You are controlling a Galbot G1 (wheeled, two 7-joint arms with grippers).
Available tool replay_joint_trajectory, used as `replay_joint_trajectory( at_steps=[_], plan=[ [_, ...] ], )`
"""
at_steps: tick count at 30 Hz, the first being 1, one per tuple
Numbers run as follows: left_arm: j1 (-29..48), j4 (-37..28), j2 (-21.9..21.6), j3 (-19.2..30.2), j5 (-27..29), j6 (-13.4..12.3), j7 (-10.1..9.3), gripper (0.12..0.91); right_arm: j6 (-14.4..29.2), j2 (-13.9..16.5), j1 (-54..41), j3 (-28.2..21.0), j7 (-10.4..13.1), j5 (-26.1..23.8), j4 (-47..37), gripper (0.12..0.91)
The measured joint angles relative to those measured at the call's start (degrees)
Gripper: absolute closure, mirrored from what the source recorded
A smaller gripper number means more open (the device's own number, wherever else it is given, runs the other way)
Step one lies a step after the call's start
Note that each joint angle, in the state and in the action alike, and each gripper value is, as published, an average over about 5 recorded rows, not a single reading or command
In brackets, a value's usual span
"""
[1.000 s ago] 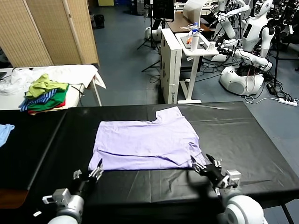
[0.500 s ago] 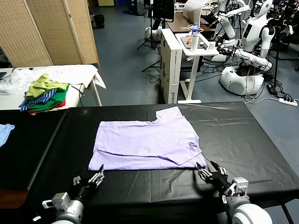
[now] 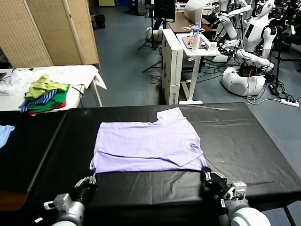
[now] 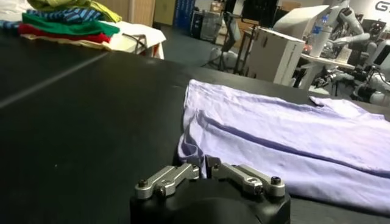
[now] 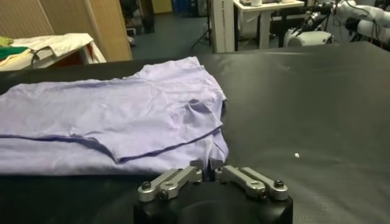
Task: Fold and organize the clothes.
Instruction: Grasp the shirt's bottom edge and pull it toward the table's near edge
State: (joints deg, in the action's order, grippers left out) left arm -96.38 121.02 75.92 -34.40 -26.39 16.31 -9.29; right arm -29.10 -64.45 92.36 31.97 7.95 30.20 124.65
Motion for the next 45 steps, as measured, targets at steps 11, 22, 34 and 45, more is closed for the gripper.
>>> replay_joint_trajectory(
  at_steps=[11, 22, 34, 45],
  plan=[
    [-5.21, 2.85, -0.27, -1.42, 1.31, 0.26, -0.44, 0.886, -1.59, -0.27, 4.88, 2.03, 0.34, -1.92, 4.84, 0.886],
    [-11.01, 6.41, 0.91, -3.76, 2.18, 0.41, -0.99, 0.886, -3.0, 0.82, 9.37, 3.22, -0.13, -2.41, 8.25, 0.886],
    [-16.75, 10.11, 4.19, -4.05, 3.77, -0.21, -1.09, 0.886, -6.47, 2.49, 10.97, 2.37, -1.6, -2.49, 9.44, 0.759],
    [-16.3, 12.88, 3.52, -5.06, 3.84, 1.56, -1.96, 0.502, -7.81, 4.97, 10.38, 5.27, -0.85, 2.7, 13.46, 0.156]
  ],
)
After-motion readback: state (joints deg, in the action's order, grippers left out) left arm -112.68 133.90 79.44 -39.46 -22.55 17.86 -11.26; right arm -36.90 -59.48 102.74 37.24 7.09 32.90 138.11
